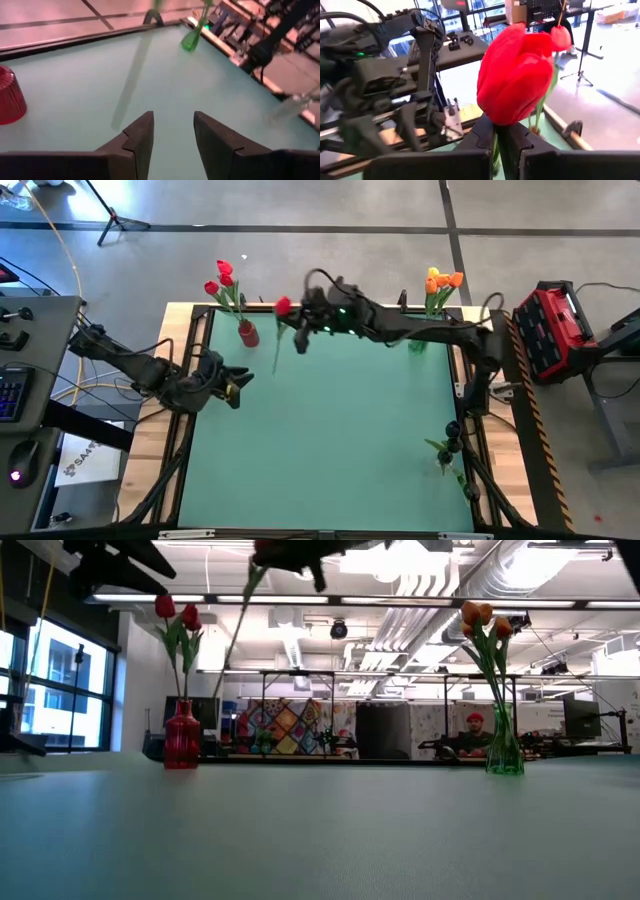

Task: Sort flowers into vase by color
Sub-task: Put the red tulip into the red flower vase

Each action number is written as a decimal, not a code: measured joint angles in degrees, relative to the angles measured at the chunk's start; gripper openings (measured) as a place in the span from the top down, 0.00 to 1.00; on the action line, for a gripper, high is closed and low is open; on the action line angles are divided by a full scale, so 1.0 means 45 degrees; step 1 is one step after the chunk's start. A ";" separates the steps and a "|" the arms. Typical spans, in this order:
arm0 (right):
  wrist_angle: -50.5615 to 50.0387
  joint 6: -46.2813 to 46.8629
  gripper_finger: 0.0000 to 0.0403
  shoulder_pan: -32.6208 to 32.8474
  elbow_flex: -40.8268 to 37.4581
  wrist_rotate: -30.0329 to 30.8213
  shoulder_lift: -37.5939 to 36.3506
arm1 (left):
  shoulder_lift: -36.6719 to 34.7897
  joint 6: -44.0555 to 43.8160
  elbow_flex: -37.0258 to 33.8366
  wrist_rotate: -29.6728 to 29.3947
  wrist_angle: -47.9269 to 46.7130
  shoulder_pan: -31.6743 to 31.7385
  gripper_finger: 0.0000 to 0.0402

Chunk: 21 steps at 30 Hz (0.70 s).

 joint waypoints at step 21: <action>-0.0709 -0.3295 1.00 -0.1089 0.6828 0.0311 0.4297 | -0.0017 -0.5318 -0.2356 -0.1321 -0.0828 -0.3366 0.70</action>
